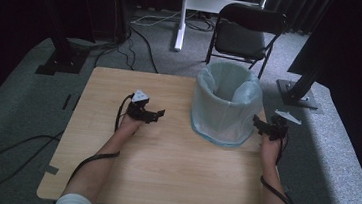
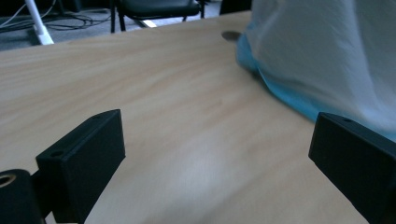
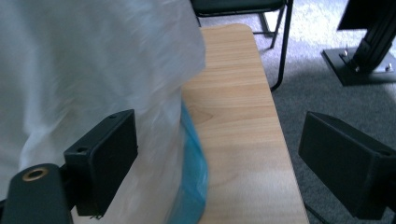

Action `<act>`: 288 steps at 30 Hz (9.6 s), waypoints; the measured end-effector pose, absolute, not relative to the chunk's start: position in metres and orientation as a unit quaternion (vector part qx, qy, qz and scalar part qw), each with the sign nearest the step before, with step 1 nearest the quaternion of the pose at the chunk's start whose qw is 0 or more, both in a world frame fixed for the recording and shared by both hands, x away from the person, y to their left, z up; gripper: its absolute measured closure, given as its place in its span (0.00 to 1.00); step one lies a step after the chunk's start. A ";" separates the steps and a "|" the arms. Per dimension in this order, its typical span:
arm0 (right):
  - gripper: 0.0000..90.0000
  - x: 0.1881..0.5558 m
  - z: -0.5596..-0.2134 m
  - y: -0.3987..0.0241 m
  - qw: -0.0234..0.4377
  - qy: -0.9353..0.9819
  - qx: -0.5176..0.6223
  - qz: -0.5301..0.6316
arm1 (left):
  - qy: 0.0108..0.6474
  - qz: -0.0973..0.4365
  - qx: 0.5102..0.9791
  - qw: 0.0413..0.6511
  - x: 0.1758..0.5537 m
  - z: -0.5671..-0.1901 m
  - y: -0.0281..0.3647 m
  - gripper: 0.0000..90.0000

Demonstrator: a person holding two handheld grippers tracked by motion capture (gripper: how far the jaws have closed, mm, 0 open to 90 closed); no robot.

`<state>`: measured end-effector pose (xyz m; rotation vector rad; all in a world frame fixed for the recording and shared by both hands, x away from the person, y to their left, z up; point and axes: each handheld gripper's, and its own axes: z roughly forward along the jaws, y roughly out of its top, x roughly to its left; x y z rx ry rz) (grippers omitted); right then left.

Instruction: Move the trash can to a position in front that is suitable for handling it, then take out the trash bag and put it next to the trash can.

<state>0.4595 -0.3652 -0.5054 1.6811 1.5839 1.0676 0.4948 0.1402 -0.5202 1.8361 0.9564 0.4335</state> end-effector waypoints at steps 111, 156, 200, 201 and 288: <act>0.17 0.511 -0.467 -0.242 0.180 0.718 0.511 0.436 | 0.398 0.238 0.767 0.444 0.502 -0.459 0.146 0.04; 0.19 0.365 -0.475 -0.216 0.138 0.738 0.466 0.468 | 0.357 0.239 0.787 0.443 0.357 -0.458 0.185 0.04; 0.14 0.334 -0.494 -0.269 0.111 0.743 0.490 0.443 | 0.411 0.127 0.757 0.492 0.279 -0.481 0.236 0.00; 0.14 0.333 -0.491 -0.274 0.117 0.736 0.495 0.446 | 0.409 0.126 0.757 0.494 0.277 -0.479 0.236 0.00; 0.72 0.366 -0.385 -0.203 0.065 0.782 0.397 0.477 | 0.250 0.063 0.729 0.635 0.263 -0.411 0.212 1.00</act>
